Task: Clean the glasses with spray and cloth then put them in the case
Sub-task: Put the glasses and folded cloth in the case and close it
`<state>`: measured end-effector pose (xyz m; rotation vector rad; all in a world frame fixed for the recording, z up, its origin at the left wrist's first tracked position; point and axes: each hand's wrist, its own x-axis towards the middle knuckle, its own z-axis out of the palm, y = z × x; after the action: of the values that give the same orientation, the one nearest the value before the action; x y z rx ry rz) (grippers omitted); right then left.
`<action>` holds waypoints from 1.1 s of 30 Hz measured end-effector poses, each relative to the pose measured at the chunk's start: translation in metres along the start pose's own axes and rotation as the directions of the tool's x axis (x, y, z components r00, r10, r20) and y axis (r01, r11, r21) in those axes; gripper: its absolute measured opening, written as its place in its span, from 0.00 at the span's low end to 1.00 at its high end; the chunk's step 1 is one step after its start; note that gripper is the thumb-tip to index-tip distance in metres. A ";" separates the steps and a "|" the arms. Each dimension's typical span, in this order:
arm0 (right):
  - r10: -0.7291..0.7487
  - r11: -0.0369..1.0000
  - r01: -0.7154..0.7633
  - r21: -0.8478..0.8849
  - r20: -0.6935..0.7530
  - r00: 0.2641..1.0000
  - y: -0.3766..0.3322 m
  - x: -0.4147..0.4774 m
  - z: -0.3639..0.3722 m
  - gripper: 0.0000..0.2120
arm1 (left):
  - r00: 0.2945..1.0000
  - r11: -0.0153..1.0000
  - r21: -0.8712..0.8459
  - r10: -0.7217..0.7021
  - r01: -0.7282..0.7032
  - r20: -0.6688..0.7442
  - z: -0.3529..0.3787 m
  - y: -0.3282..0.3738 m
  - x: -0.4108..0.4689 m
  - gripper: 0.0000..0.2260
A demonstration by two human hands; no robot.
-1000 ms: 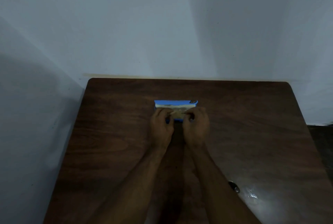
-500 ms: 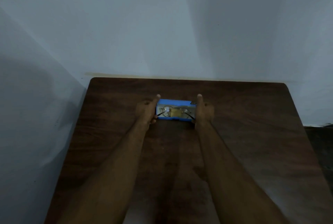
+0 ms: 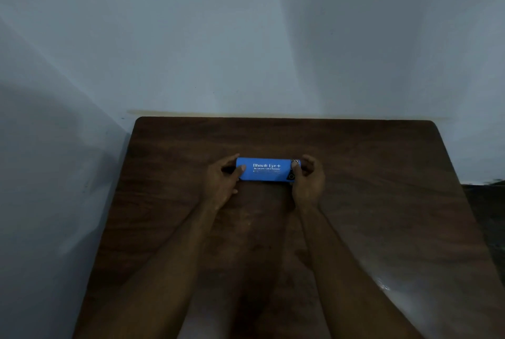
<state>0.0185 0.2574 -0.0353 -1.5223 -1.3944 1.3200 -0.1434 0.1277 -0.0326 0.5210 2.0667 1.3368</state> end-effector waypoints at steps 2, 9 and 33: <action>-0.016 1.000 0.016 0.011 -0.013 1.000 0.002 -0.001 0.002 0.17 | 1.000 1.000 -0.008 0.018 -0.018 -0.010 0.001 -0.004 -0.002 0.20; -0.068 0.997 0.069 0.018 -0.063 0.996 0.005 -0.006 0.004 0.09 | 0.995 0.996 0.029 0.085 -0.083 -0.060 0.005 -0.009 -0.010 0.20; -0.114 0.982 0.123 -0.144 0.069 0.991 -0.033 0.087 0.102 0.08 | 0.932 0.985 0.121 0.157 -0.124 -0.325 0.009 -0.004 0.128 0.29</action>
<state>-0.0958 0.3331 -0.0509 -1.4794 -1.6270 1.2219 -0.2317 0.2114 -0.0750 0.5217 2.4207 1.4961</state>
